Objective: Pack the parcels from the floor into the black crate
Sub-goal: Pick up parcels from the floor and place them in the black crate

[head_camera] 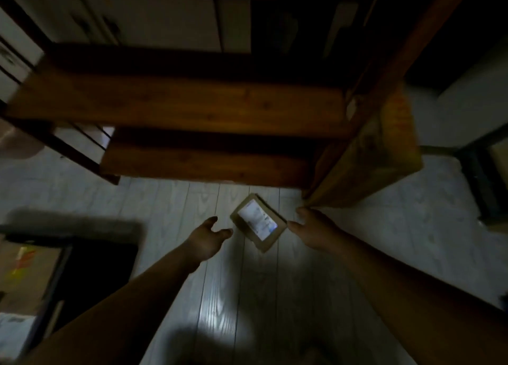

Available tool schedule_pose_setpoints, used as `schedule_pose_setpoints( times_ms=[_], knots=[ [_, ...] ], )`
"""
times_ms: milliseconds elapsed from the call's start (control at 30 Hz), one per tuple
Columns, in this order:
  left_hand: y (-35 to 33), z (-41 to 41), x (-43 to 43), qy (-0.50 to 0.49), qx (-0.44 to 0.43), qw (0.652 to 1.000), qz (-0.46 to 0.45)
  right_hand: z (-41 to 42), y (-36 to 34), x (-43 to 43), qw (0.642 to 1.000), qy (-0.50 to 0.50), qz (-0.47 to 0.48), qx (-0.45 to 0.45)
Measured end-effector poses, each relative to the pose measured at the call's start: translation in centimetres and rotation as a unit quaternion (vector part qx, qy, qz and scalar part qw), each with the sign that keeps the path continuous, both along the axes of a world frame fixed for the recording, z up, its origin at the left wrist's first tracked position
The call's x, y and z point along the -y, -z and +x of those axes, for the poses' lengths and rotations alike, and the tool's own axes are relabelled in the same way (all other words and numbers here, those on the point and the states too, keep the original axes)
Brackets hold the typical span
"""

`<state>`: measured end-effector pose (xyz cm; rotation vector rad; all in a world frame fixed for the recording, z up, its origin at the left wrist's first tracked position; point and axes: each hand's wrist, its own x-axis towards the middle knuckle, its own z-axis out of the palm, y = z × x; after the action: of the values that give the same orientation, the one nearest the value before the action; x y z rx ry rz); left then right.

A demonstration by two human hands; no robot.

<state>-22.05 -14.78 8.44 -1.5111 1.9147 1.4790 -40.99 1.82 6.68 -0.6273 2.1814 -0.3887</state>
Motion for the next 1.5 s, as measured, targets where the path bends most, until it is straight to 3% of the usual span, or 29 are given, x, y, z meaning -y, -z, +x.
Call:
schedule_pose_setpoints(
  times_ms=[233,400,500,633,733,833,967,1200,1500],
  knots=[
    [17.4,-1.3,-0.2,-0.032,-0.04,0.998,0.025,-0.2,16.2,2.8,1.0,0.008,-0.004,-0.008],
    [23.9,-2.6,-0.4,-0.038,-0.057,0.996,0.051,-0.1,22.4,3.9,0.998,0.001,0.012,-0.054],
    [25.2,-3.1,-0.9,-0.035,-0.079,0.994,0.061,0.7,23.9,4.3,1.0,0.004,-0.014,-0.013],
    [24.9,-2.4,-1.0,-0.063,-0.153,0.974,0.155,3.4,23.9,4.1,0.993,0.07,-0.055,0.079],
    [24.0,-0.8,-0.7,-0.083,-0.115,0.979,0.144,5.8,23.9,3.8,0.984,0.059,-0.062,0.155],
    [24.3,1.0,-0.7,-0.077,-0.122,0.977,0.157,7.6,24.6,3.4,0.982,0.082,-0.074,0.152],
    [24.9,2.5,-0.6,-0.097,-0.205,0.965,0.134,8.9,25.4,3.3,0.98,0.123,-0.108,0.111],
    [18.7,2.3,0.0,-0.116,-0.316,0.938,0.084,8.6,18.9,4.0,0.95,0.162,-0.248,0.096],
    [-4.7,4.5,-1.3,-0.074,-0.334,0.937,0.068,11.0,-4.8,1.6,0.931,0.17,-0.269,0.179]
  ],
)
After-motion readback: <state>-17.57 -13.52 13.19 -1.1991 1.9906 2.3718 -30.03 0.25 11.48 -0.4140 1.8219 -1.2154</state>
